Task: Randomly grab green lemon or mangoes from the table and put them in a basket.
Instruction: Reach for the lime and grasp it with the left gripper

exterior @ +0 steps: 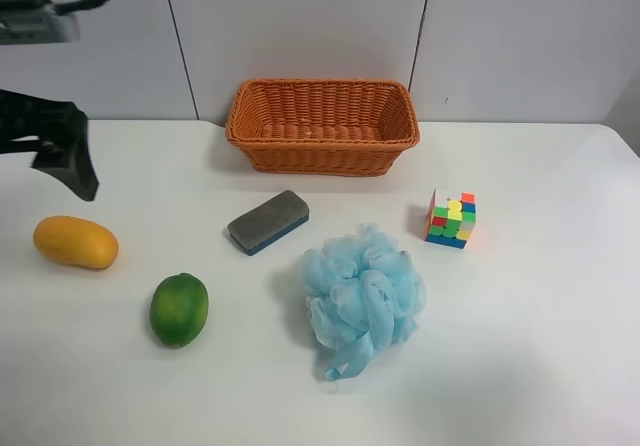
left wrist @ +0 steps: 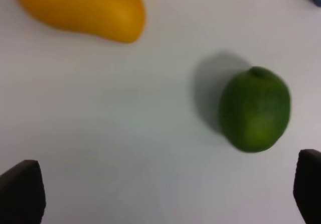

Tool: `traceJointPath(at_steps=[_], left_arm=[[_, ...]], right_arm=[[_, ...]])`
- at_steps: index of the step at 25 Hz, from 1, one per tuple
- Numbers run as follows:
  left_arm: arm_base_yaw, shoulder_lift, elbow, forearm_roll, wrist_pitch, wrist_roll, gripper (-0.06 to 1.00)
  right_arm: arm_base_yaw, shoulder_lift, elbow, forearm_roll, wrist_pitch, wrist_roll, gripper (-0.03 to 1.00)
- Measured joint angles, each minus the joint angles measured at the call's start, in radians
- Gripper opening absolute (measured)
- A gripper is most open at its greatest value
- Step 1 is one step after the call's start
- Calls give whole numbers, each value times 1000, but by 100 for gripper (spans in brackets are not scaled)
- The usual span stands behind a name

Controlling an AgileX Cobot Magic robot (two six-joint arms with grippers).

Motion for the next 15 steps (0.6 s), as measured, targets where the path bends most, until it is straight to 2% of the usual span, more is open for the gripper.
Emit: traceJointPath(at_steps=[4, 9, 15], left_arm=[[-79, 106, 0, -2, -82, -54, 99], [-152, 209, 1, -45, -149, -88, 99], [-169, 266, 87, -122, -297, -95, 99]], right_arm=[[0, 0, 0, 0, 0, 0, 99], [0, 0, 0, 0, 0, 0, 99], [0, 0, 0, 0, 0, 0, 99]])
